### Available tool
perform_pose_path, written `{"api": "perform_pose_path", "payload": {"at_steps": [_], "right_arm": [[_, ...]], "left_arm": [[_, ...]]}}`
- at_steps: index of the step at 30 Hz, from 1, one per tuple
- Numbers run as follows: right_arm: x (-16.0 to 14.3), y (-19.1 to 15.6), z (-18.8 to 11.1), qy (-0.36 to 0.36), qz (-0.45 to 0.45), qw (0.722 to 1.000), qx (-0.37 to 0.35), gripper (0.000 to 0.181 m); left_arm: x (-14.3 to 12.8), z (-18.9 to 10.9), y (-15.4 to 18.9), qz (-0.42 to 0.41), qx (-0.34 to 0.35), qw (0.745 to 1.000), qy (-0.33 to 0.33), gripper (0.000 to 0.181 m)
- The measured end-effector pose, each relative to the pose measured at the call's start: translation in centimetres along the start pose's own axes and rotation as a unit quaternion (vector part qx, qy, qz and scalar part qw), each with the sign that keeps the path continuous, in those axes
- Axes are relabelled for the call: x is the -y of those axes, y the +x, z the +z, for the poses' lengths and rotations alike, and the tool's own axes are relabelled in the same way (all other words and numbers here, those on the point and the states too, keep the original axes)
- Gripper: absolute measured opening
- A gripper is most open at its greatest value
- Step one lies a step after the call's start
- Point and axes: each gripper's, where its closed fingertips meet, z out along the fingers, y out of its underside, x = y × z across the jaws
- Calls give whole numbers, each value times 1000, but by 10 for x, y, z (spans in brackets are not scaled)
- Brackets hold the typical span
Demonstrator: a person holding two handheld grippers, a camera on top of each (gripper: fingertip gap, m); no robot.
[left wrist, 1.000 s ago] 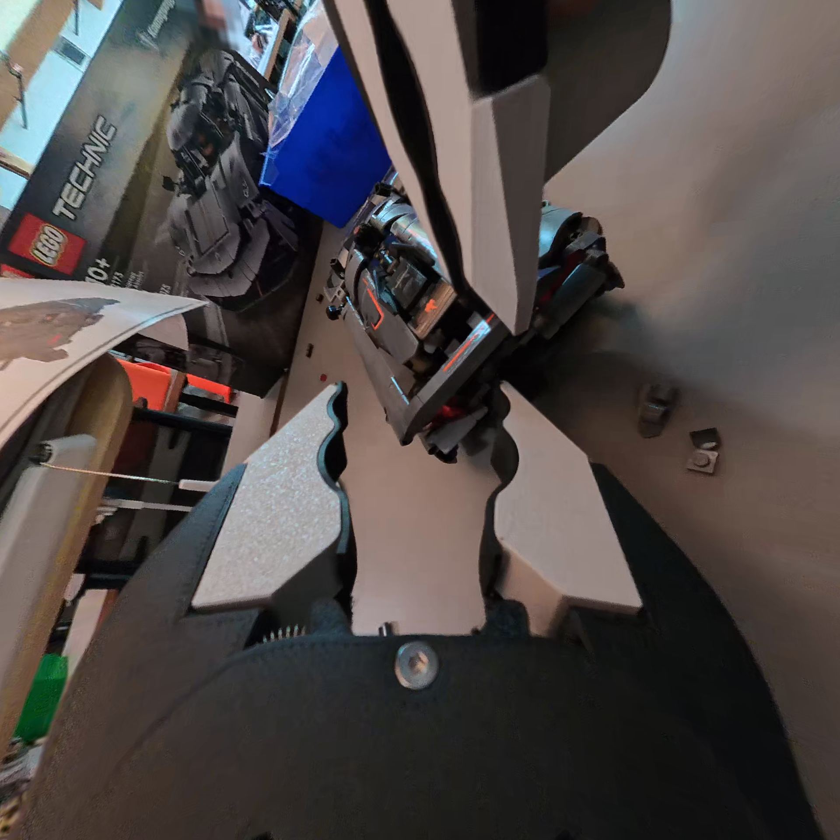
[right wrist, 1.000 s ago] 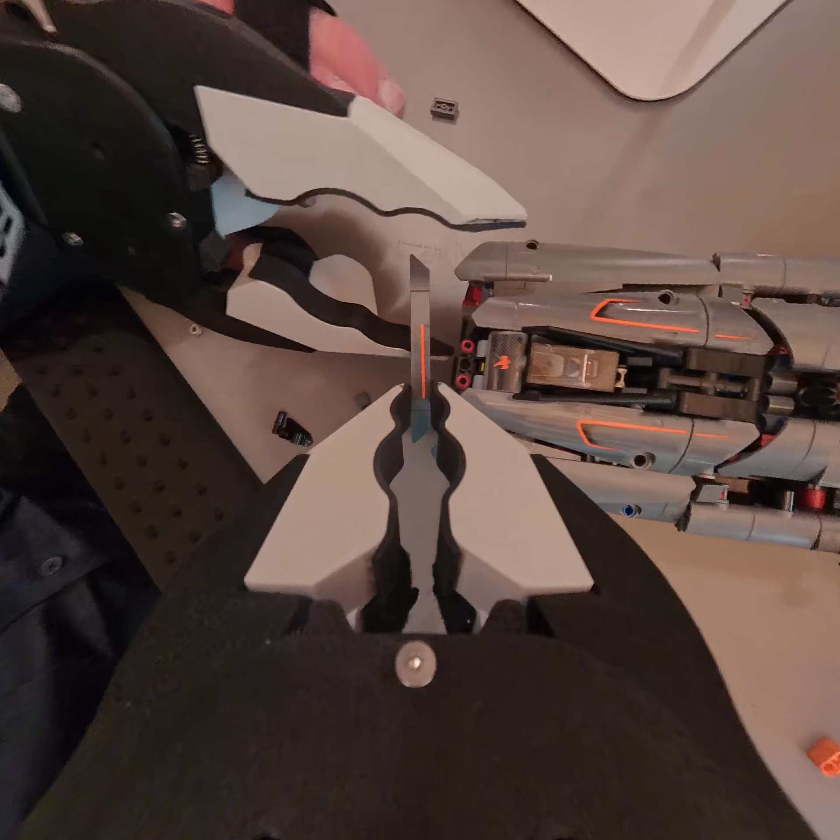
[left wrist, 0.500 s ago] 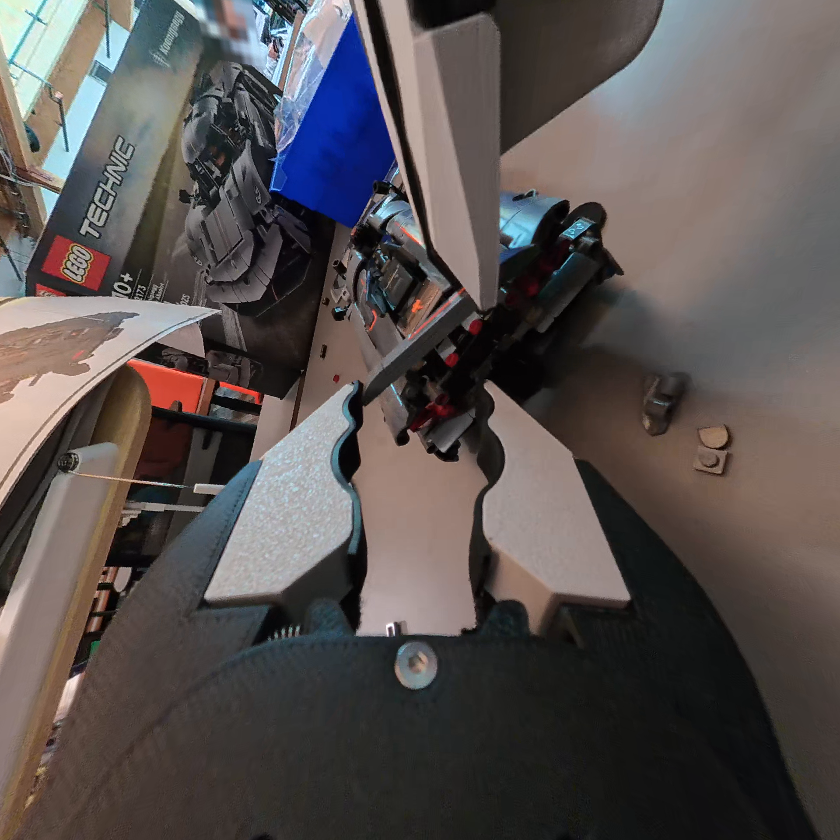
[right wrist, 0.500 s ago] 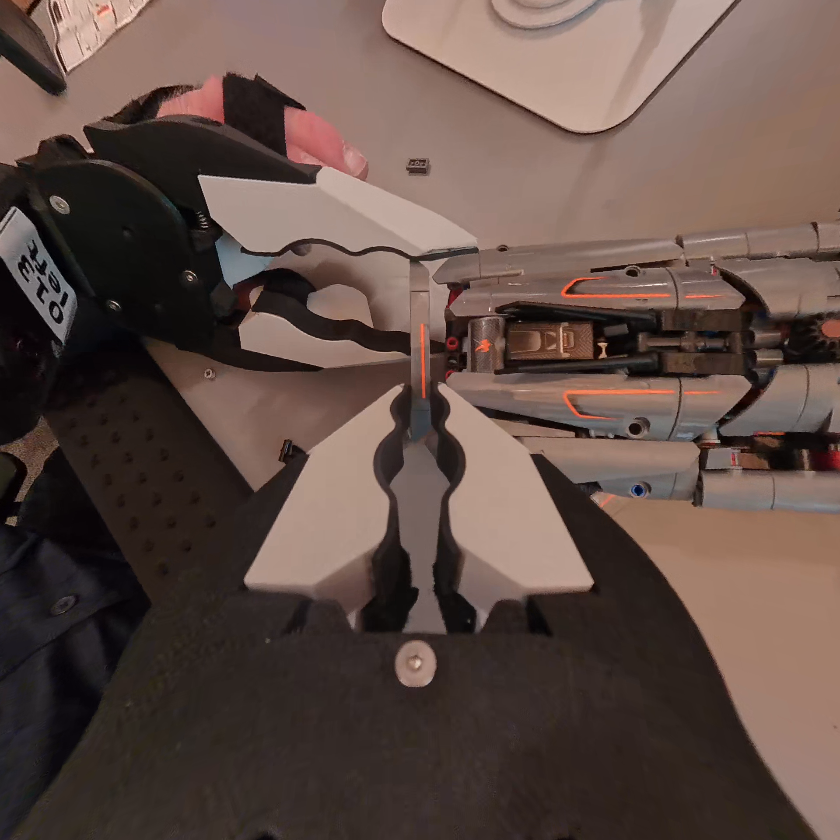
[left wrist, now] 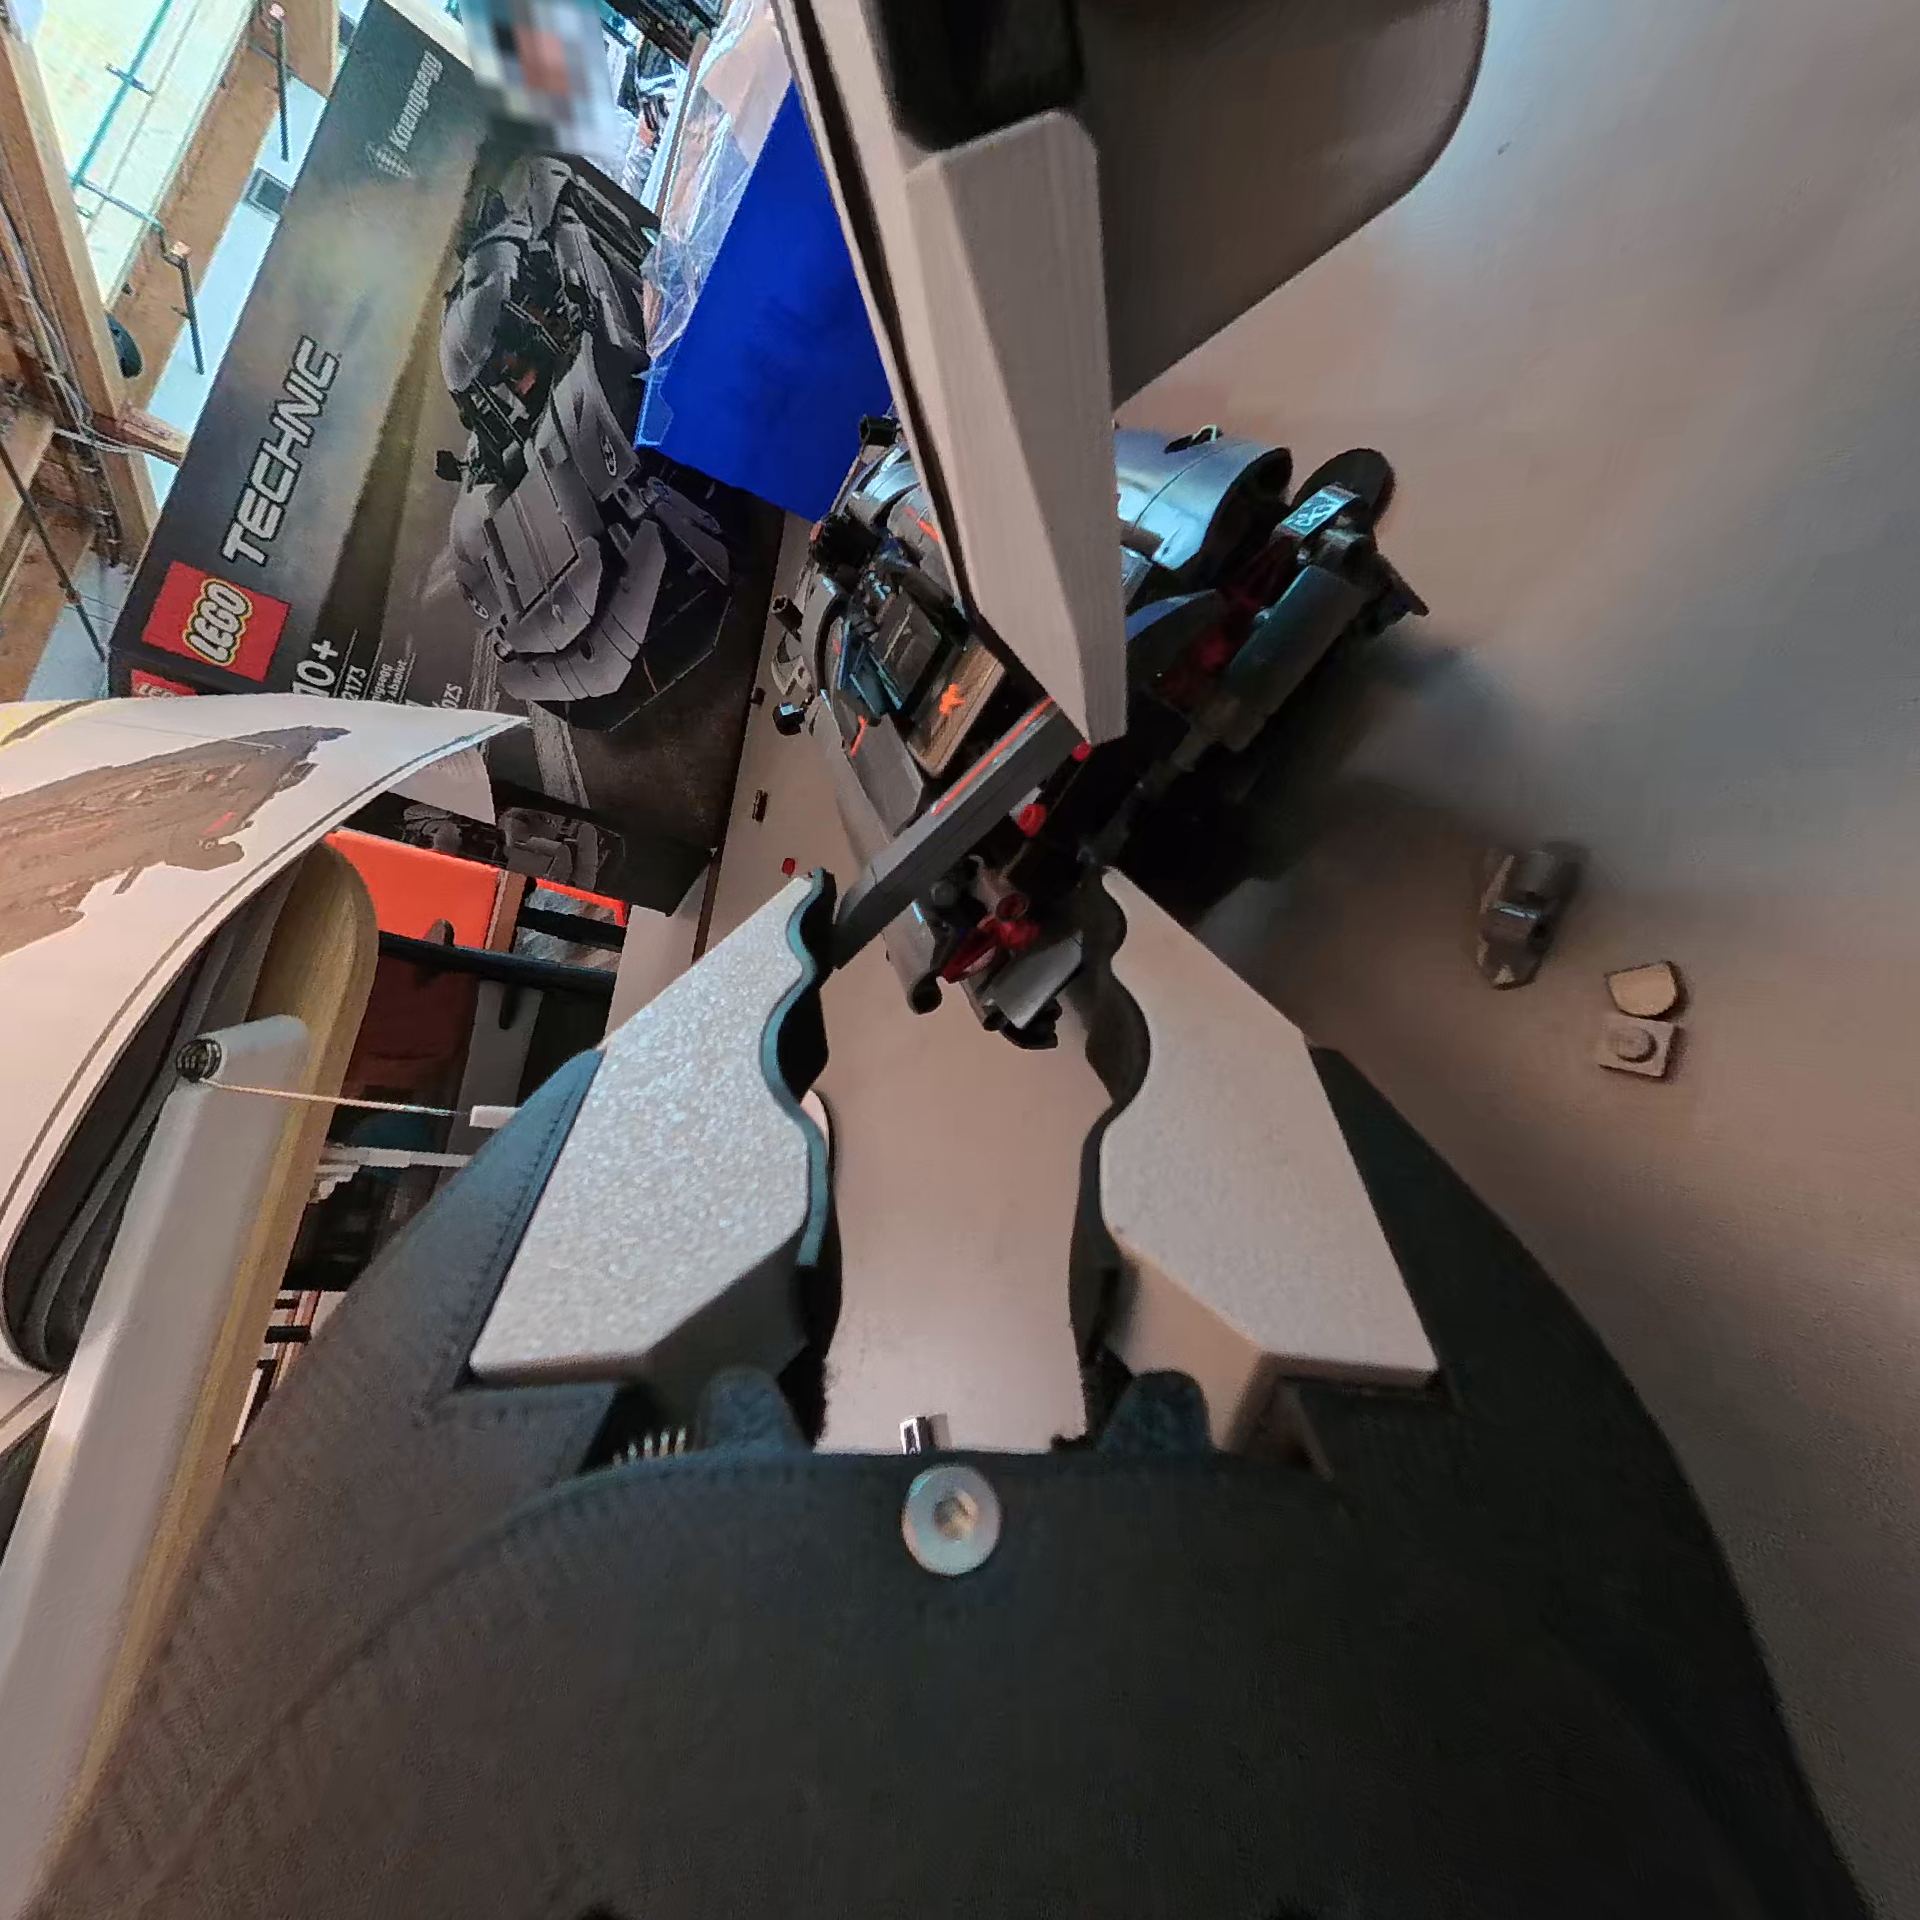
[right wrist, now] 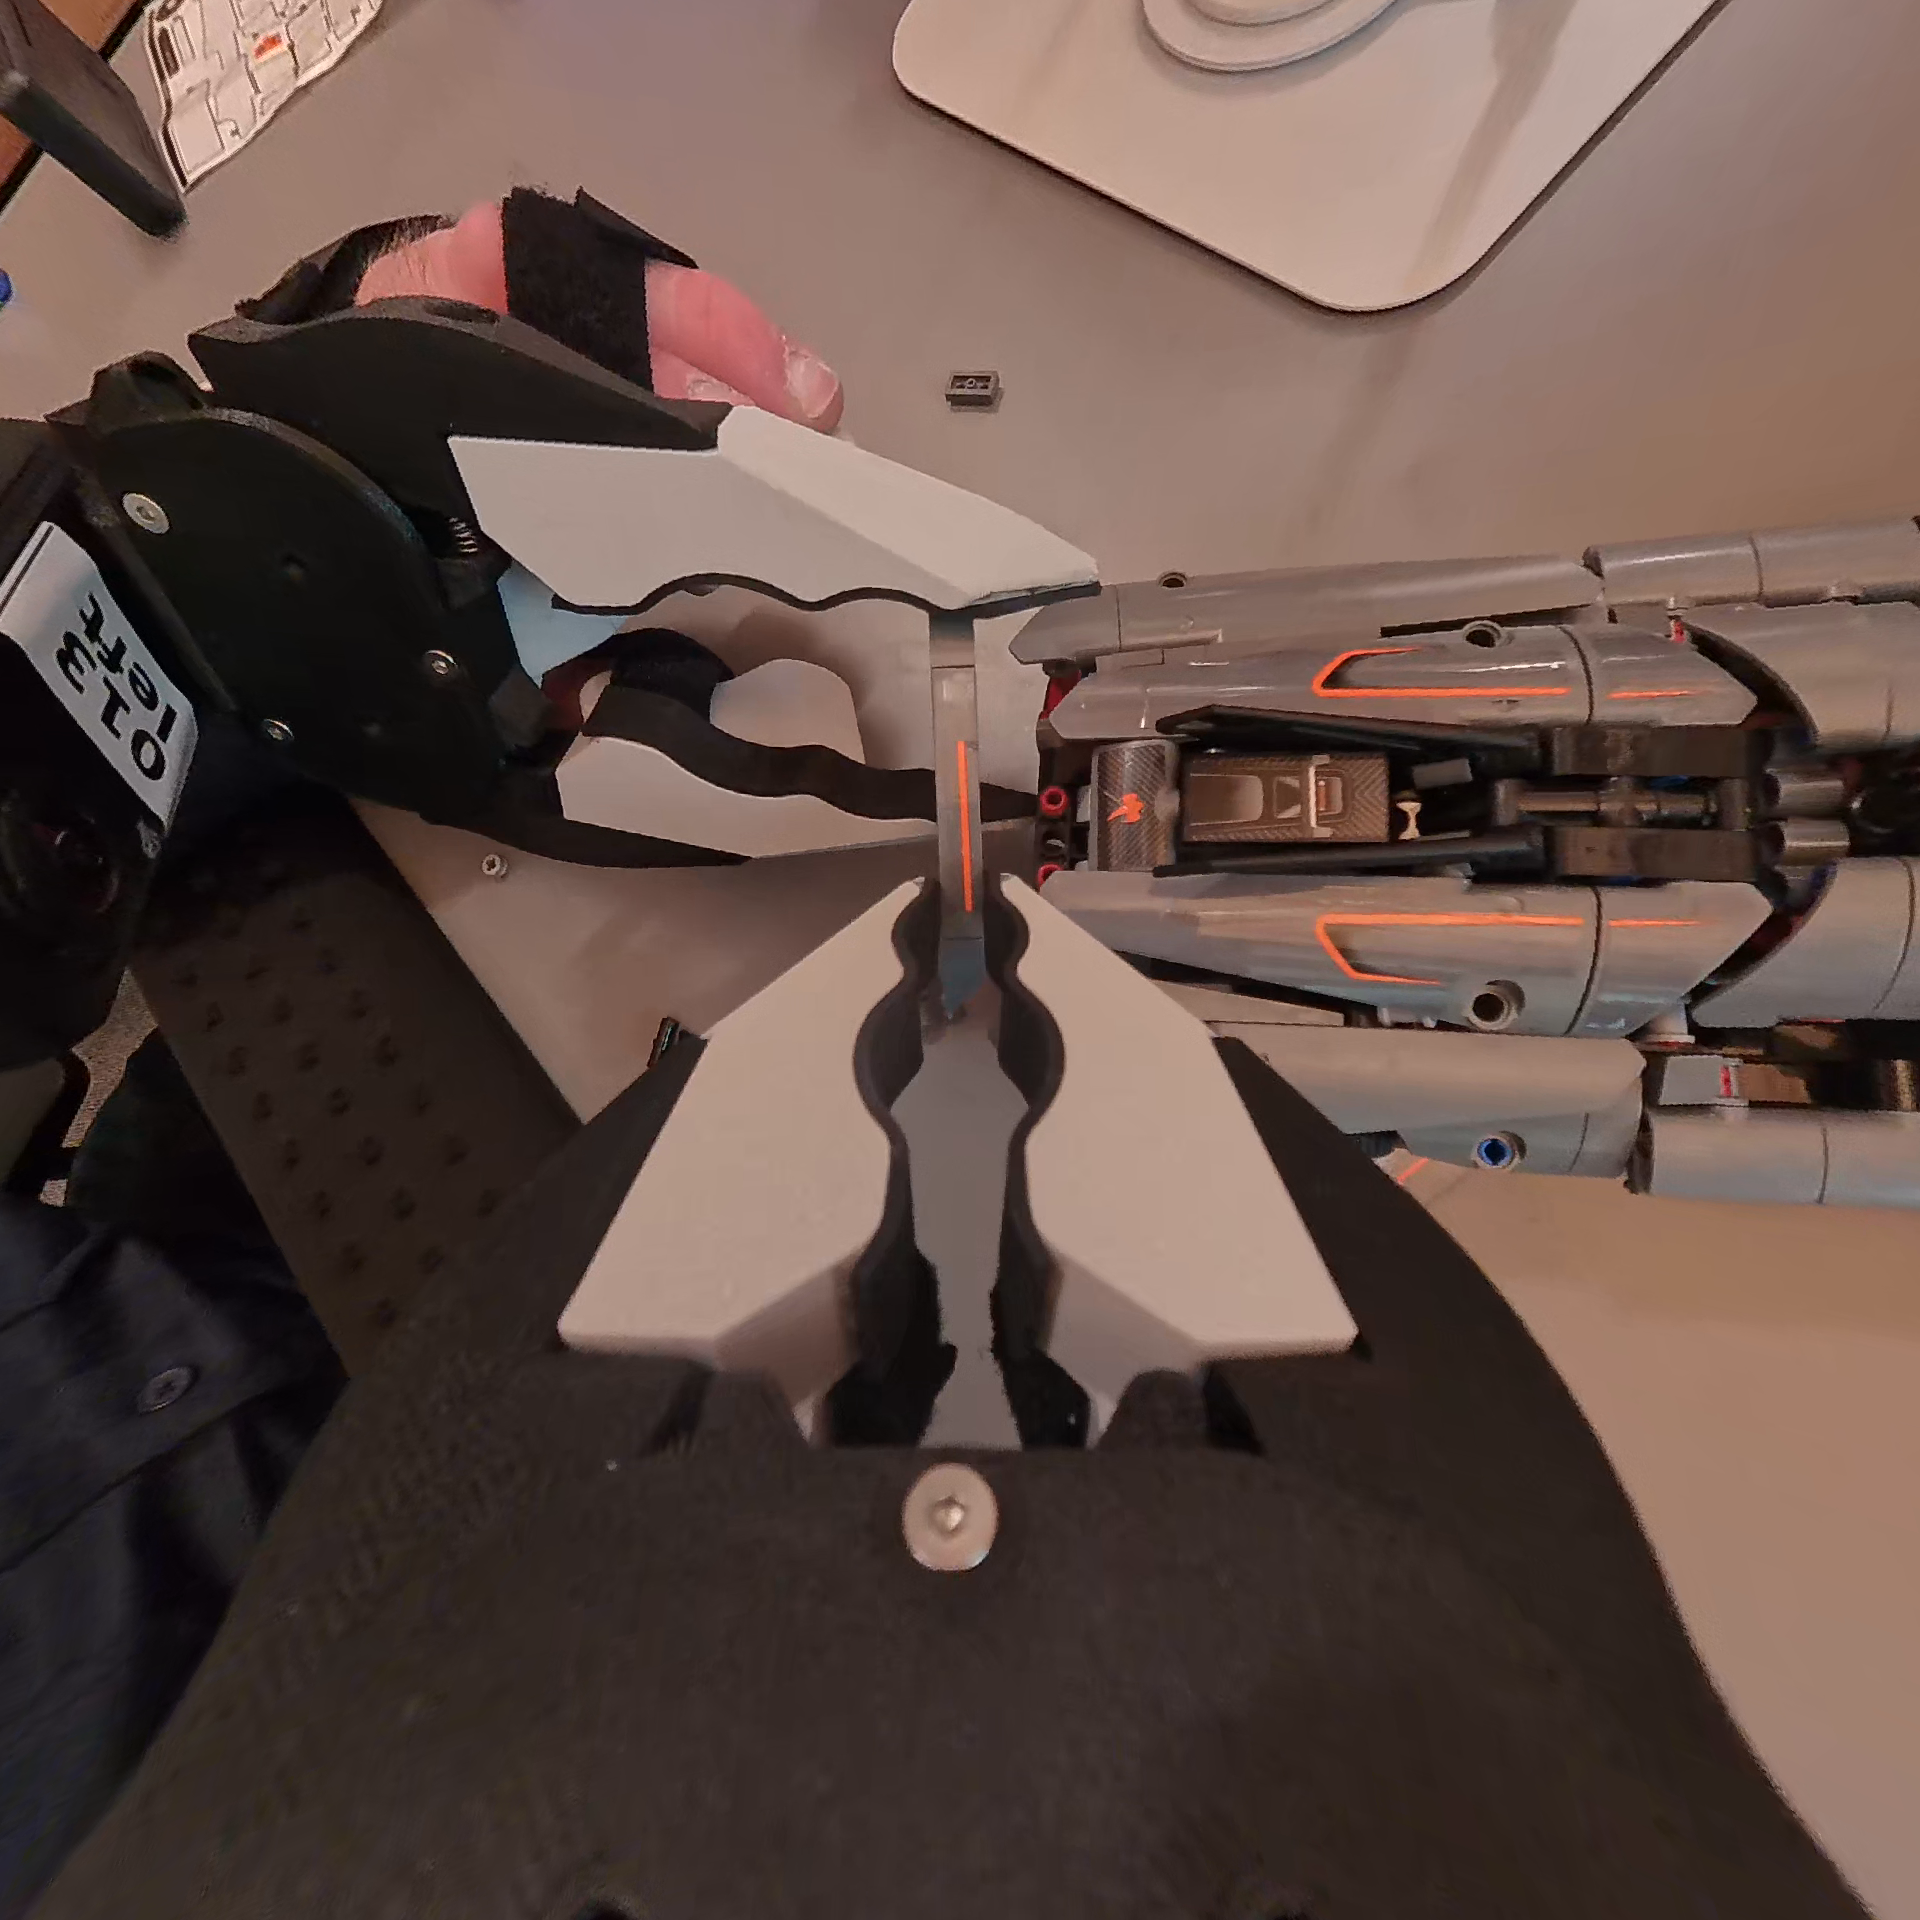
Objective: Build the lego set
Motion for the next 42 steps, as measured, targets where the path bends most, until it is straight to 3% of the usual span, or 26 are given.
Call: {"api": "perform_pose_path", "payload": {"at_steps": [17,32,37,42], "right_arm": [[0,0,3,12,6,1000,0,6],[6,3,1,4,-26,998,-58,7],[5,4,1,6,-24,998,-49,7],[7,5,-2,7,-38,998,-55,8]], "left_arm": [[-1,3,2,1,3,1000,-3,43],[4,-4,-7,37,39,999,-9,43],[3,-5,-11,37,54,998,-15,20],[3,-4,-10,41,51,998,-19,15]]}}
